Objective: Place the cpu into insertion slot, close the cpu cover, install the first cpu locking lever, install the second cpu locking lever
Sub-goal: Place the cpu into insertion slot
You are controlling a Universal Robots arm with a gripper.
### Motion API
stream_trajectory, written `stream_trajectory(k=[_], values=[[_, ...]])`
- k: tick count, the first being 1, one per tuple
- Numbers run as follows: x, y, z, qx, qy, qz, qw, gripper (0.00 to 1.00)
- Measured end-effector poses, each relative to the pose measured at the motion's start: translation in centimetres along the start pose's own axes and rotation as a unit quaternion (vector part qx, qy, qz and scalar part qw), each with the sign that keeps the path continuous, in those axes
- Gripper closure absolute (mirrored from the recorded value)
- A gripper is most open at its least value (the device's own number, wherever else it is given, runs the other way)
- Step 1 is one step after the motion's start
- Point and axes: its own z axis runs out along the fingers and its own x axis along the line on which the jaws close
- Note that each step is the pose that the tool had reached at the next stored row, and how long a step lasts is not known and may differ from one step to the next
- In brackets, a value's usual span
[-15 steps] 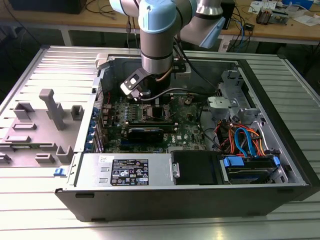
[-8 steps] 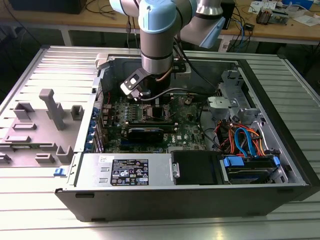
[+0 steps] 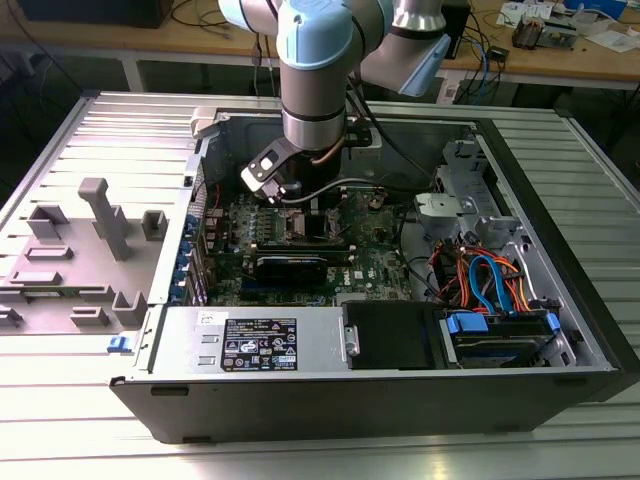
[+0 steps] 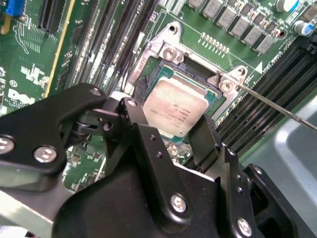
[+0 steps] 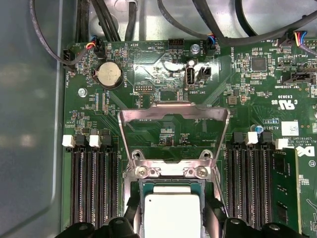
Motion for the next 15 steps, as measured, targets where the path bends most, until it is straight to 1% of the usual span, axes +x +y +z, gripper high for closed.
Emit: stream_trajectory(k=[3, 5, 10, 11, 14, 15], values=[[0.0, 0.0, -0.01, 0.0, 0.0, 0.0, 1.0, 0.39], [0.0, 0.0, -0.15, 0.0002, -0.0001, 0.0, 1.0, 0.39], [0.03, 0.06, -1.24, 0.002, 0.0, 0.0, 1.0, 0.39], [0.04, 0.08, -1.61, 0.0027, 0.0, 0.0, 1.0, 0.39], [0.05, 0.11, -2.28, 0.0044, 0.0, 0.0, 1.0, 0.39], [0.05, 0.12, -2.47, 0.0049, 0.0, 0.0, 1.0, 0.4]])
